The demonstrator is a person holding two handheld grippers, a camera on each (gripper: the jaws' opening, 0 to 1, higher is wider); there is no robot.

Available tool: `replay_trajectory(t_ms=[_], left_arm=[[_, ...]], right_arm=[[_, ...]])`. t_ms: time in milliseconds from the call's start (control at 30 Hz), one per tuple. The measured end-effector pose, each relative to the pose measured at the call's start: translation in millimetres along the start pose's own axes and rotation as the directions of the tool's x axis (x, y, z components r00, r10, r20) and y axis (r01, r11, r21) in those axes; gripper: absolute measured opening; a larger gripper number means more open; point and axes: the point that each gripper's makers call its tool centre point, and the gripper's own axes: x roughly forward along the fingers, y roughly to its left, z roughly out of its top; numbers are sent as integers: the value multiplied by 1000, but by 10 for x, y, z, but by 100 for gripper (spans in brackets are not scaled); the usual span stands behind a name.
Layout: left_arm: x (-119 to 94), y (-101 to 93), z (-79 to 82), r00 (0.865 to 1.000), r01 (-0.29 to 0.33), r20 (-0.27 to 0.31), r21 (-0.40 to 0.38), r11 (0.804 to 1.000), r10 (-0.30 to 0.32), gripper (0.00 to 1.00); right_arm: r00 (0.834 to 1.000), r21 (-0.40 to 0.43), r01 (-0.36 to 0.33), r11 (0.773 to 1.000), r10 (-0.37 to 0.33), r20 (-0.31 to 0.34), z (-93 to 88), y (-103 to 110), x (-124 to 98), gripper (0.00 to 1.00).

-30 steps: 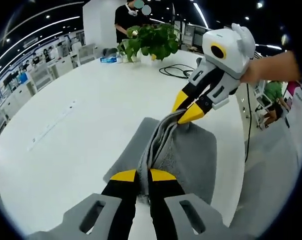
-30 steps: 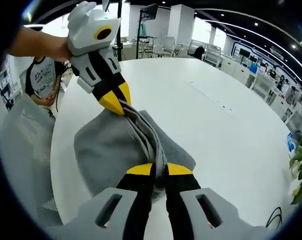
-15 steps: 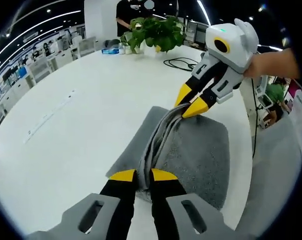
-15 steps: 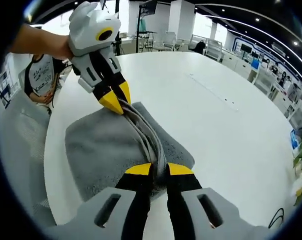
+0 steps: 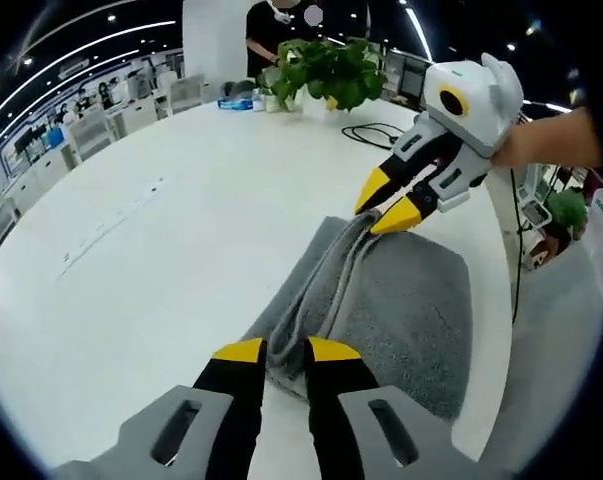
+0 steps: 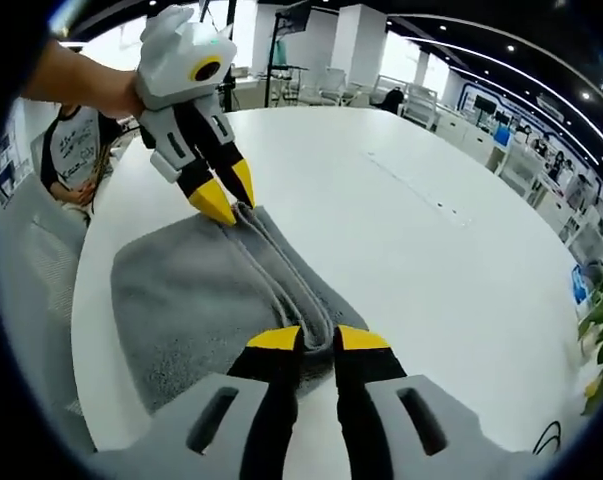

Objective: Fold the towel on the table until its edges align and the towel forms a compact rectangular stack.

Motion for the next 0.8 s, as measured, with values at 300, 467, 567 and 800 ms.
replay_trajectory(t_ms=[300,467,567,800], left_arm=[[-155,-218,181,997,43,72,-10,999,-42,17],[-120,-398,31,997,60,40,61,996,-62,17],[-100,-424,-21,998,54,34,64,996,-56,21],[24,-384,-248,999,40,-38,39,998,-38,30]], right_arm=[[985,-46,-88,995,94,148,303,304,-245,11],[991,-167,-108,980,119,60,102,450,-182,22],[992,-107,-121,987,125,27,-25,434,-135,23],[990,-41,-141,989,141,-1,-140,421,-15,34]])
